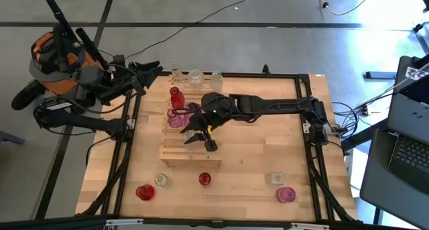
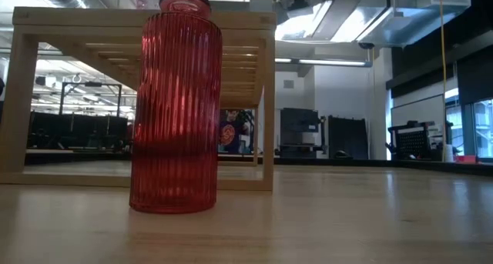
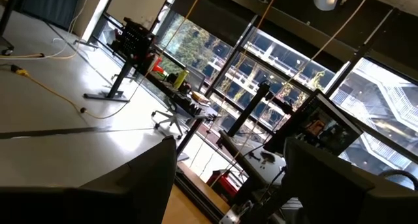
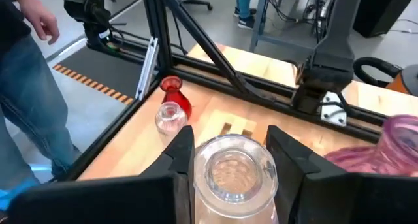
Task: Sort vases onto shelf
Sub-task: Put the transparent vase on the shelf, then put the transparent vase on the shelf aligned with the other transparent vase
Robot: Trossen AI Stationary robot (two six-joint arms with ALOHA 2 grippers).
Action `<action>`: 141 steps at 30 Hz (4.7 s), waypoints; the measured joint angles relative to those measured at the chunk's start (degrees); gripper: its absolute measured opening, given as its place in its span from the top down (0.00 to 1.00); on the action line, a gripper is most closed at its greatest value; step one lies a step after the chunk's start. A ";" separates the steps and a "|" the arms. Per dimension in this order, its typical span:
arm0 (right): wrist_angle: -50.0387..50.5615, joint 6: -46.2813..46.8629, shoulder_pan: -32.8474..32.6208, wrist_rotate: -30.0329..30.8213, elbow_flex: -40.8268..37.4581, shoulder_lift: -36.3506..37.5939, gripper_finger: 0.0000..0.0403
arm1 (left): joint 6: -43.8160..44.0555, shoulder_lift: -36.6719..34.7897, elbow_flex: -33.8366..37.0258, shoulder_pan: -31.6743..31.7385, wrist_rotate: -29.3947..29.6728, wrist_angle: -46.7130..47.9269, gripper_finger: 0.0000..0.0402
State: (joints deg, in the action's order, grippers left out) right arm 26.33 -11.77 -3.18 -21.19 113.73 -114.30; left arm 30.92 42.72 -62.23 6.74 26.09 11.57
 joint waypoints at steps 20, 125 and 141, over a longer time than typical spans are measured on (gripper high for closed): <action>0.37 -0.52 -0.15 2.53 -0.04 0.13 0.59 | 0.02 0.02 0.00 0.00 0.00 -0.02 0.32; -2.33 44.63 -43.29 32.33 -85.05 51.99 0.48 | 0.00 0.00 0.02 -0.02 -0.02 0.20 0.32; -3.66 46.14 -43.17 45.53 -85.33 50.64 0.74 | 0.00 0.00 0.00 -0.02 0.00 0.22 0.32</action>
State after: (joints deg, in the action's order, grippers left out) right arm 22.67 34.37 -46.35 24.33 28.40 -63.66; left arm 30.92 42.72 -62.24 6.72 26.09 11.79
